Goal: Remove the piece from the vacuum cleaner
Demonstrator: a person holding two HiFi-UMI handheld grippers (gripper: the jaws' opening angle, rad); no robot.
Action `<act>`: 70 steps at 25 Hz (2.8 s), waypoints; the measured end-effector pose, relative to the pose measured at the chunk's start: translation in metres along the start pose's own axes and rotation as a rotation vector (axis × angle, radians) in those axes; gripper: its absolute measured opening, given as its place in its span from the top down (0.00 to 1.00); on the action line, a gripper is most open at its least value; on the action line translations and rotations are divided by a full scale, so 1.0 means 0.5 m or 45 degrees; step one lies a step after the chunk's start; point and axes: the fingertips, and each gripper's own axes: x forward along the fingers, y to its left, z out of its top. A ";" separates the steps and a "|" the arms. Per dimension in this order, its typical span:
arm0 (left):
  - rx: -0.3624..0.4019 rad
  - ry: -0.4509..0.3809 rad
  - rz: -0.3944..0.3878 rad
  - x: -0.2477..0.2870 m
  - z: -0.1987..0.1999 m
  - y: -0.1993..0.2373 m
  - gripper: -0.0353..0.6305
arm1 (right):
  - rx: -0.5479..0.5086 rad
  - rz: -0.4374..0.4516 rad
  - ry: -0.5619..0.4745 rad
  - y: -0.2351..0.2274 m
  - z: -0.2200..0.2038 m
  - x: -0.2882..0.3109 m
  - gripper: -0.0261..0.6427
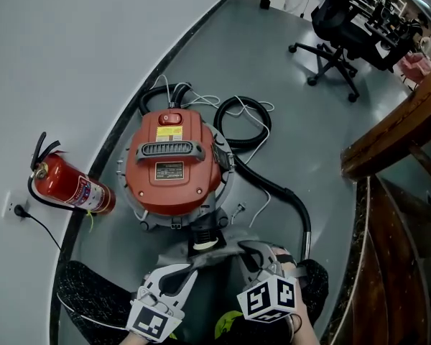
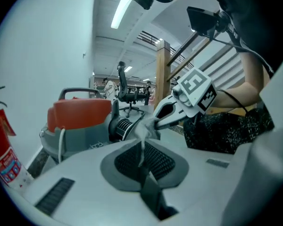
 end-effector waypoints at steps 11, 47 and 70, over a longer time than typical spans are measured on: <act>0.074 -0.032 0.095 0.032 0.028 0.067 0.91 | 0.261 0.097 -0.125 0.058 0.038 0.009 0.93; -0.281 -0.121 0.203 0.061 0.026 0.114 0.91 | 0.288 -0.045 -0.137 0.100 0.083 0.007 0.93; -0.004 0.001 0.223 0.009 0.001 0.038 0.91 | 0.836 0.191 -0.313 -0.093 0.105 -0.016 0.63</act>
